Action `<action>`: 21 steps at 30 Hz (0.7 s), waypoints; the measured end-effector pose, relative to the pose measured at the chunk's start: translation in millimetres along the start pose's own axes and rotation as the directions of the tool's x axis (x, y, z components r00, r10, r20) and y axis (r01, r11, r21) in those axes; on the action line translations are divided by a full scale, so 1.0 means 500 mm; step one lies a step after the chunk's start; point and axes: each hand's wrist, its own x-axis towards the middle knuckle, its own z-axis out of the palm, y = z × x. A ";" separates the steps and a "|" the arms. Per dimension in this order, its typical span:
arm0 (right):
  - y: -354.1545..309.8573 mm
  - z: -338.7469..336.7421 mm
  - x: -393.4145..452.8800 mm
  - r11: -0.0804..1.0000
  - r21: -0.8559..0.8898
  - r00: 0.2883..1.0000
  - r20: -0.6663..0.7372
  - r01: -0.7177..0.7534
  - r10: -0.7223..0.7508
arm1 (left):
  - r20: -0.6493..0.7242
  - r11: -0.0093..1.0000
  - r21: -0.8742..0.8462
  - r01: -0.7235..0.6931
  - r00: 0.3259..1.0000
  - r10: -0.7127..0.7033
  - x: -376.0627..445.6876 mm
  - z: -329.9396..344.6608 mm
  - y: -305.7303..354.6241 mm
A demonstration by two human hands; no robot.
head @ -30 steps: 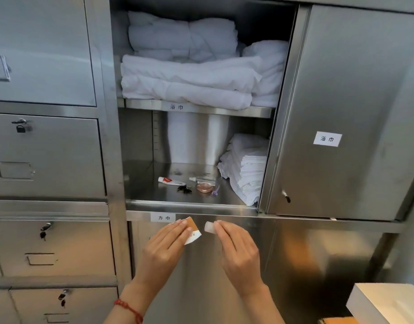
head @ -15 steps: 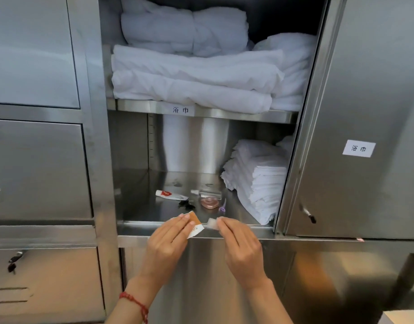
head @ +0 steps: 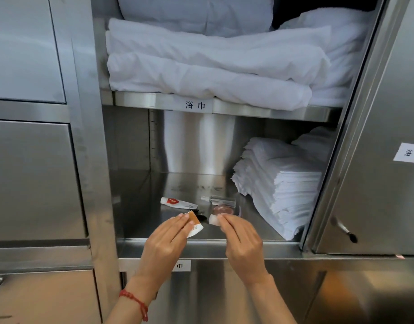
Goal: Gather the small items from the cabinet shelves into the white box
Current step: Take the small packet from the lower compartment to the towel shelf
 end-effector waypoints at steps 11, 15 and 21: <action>0.058 0.142 0.007 0.996 0.094 0.999 0.035 0.005 -0.009 | 0.053 0.995 0.066 0.069 0.996 -0.073 0.002 0.094 -0.074; 0.080 0.199 0.024 0.993 0.119 0.999 0.029 0.026 -0.029 | -0.012 0.990 0.116 0.085 0.996 -0.084 0.001 0.141 -0.115; 0.105 0.279 0.021 0.983 0.185 0.997 0.072 0.004 -0.018 | 0.081 0.978 0.148 0.149 0.983 -0.162 -0.005 0.191 -0.157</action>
